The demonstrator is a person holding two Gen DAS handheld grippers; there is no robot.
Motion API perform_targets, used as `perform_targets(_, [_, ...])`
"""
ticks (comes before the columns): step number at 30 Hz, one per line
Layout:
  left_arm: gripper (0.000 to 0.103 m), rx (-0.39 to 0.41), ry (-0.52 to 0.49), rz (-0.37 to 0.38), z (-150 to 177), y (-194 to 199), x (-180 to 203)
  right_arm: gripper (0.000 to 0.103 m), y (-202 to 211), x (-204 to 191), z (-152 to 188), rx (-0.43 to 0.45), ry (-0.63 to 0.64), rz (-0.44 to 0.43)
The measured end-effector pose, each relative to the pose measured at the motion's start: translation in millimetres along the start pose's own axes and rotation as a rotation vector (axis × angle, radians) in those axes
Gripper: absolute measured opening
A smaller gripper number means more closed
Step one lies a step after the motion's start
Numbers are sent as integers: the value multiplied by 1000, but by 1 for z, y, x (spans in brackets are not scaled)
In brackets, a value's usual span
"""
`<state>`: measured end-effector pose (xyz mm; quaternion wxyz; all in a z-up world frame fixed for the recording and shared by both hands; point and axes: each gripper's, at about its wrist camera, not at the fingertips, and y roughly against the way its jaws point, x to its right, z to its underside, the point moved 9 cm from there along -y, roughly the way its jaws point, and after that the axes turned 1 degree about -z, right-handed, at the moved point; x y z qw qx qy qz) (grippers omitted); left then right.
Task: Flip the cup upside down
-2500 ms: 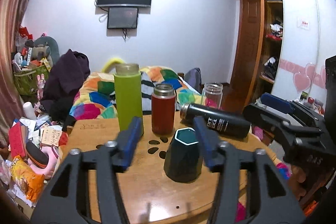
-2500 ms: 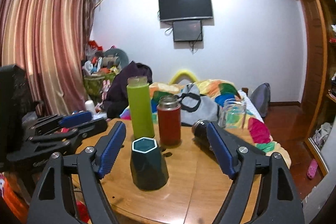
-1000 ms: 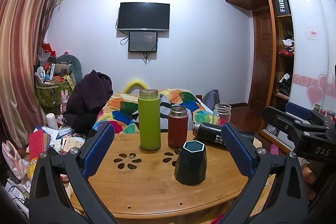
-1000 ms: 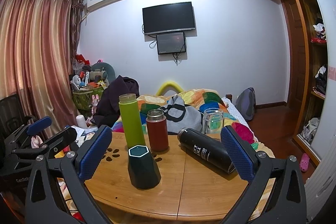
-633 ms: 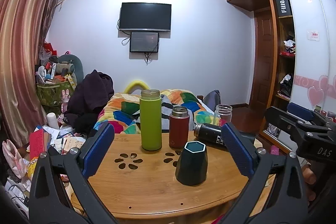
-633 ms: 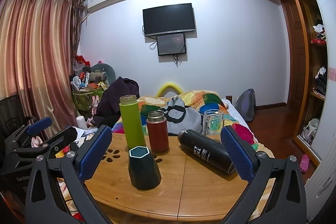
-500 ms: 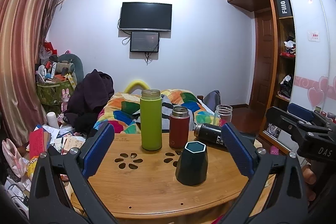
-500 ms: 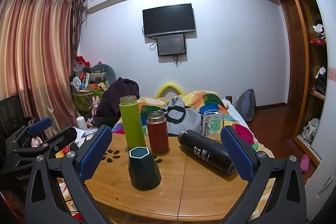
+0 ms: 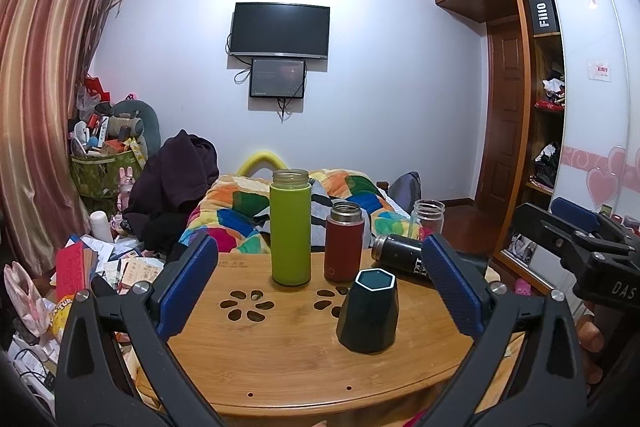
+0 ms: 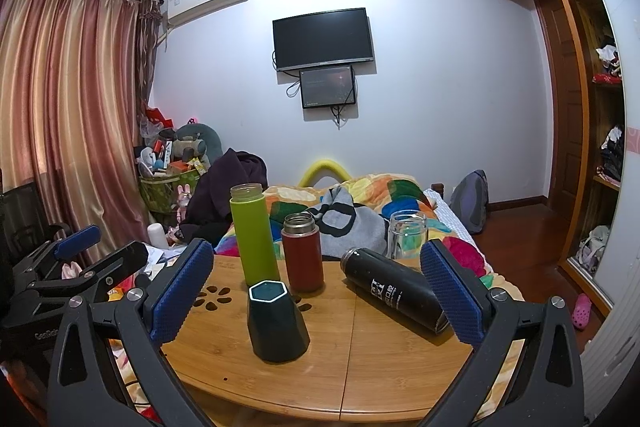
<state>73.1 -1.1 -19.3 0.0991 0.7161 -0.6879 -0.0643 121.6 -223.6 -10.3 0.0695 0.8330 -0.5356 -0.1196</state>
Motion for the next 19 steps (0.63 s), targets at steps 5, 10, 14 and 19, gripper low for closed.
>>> perform_targets(5, [103, -3, -6, 9, 1, 0, 2, 103, 0, 0, 0, 1, 1, 2])
perform_targets(10, [103, -3, -20, 16, 2, 2, 6, 103, 0, 0, 1, -1, 2, 2])
perform_targets(14, [103, -6, -16, 23, 2, 2, 6, 103, 0, 0, 1, -2, 1, 2])
perform_targets(19, [103, -7, -6, 28, 2, 2, 5, 103, -1, 0, 1, -3, 2, 3])
